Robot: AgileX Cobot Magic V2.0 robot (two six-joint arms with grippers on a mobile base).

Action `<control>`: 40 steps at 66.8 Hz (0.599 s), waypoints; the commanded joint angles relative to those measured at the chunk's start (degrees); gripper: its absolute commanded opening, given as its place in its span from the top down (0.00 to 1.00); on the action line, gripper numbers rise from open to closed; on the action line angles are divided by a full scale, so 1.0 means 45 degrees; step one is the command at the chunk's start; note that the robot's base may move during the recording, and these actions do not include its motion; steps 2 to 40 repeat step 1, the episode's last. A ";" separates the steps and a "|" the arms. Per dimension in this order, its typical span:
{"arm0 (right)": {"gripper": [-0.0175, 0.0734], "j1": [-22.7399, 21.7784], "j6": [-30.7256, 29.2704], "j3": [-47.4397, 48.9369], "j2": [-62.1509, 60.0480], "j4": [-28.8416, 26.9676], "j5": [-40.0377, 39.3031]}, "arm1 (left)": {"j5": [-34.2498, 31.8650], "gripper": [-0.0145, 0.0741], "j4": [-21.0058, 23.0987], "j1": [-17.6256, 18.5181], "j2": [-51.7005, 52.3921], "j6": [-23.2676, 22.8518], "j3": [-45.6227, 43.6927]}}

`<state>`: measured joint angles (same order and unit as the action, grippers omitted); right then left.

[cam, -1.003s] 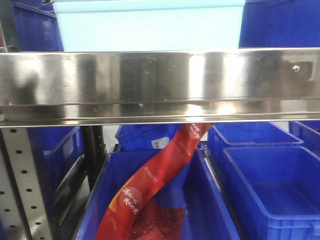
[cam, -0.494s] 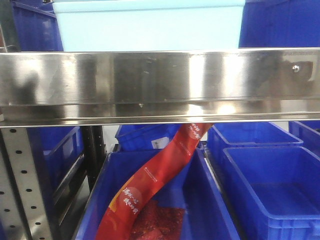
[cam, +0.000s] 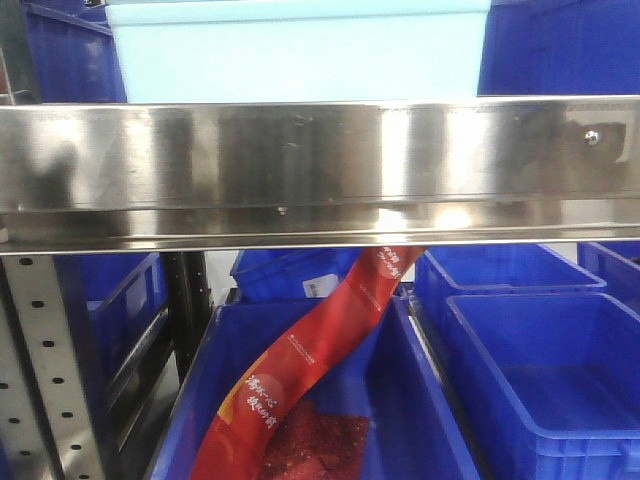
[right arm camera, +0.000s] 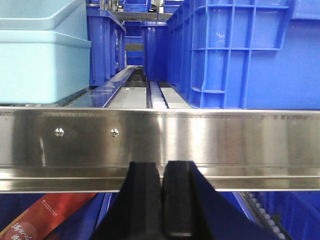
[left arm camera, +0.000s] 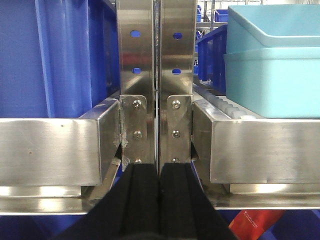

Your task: Move two blue bins to right shelf middle

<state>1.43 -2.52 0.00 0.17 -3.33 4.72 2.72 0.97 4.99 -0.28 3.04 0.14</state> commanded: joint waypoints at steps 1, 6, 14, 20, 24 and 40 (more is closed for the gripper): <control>0.99 -0.0067 -0.0126 0.0000 -0.0037 0.0001 -0.0149 | -0.0210 0.96 0.0094 -0.0038 0.0063 -0.0014 -0.0031; 0.99 -0.0067 -0.0126 0.0000 -0.0037 0.0001 -0.0149 | -0.0210 0.96 0.0094 -0.0038 0.0063 -0.0014 -0.0031; 0.99 -0.0067 -0.0126 0.0000 -0.0037 0.0001 -0.0149 | -0.0210 0.96 0.0094 -0.0038 0.0063 -0.0014 -0.0031; 0.99 -0.0067 -0.0126 0.0000 -0.0037 0.0001 -0.0149 | -0.0210 0.96 0.0094 -0.0038 0.0063 -0.0014 -0.0031; 0.99 -0.0067 -0.0126 0.0000 -0.0037 0.0001 -0.0149 | -0.0210 0.96 0.0094 -0.0038 0.0063 -0.0014 -0.0031; 0.99 -0.0067 -0.0126 0.0000 -0.0037 0.0001 -0.0149 | -0.0210 0.96 0.0094 -0.0038 0.0063 -0.0014 -0.0031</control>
